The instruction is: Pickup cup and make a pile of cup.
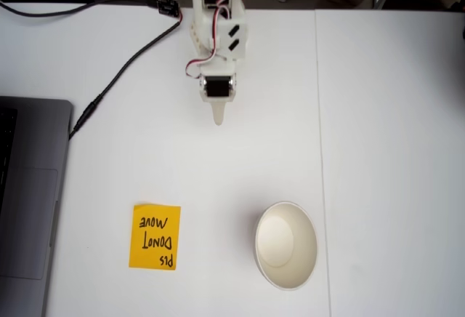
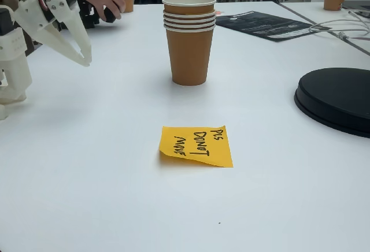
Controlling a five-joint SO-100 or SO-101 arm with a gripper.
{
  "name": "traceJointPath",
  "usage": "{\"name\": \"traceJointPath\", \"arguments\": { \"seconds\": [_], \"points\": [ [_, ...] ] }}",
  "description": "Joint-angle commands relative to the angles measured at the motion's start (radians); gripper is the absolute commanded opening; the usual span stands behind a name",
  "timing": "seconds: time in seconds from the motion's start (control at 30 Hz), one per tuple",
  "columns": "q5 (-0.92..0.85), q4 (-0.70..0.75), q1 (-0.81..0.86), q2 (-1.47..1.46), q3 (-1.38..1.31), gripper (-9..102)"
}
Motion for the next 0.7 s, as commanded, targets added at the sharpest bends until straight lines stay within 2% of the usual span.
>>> {"name": "traceJointPath", "arguments": {
  "seconds": [0.0,0.67],
  "points": [
    [0.003,-0.023,0.009,0.043,0.021,-7],
    [0.008,-0.011,0.009,0.204,0.098,-7]
  ]
}}
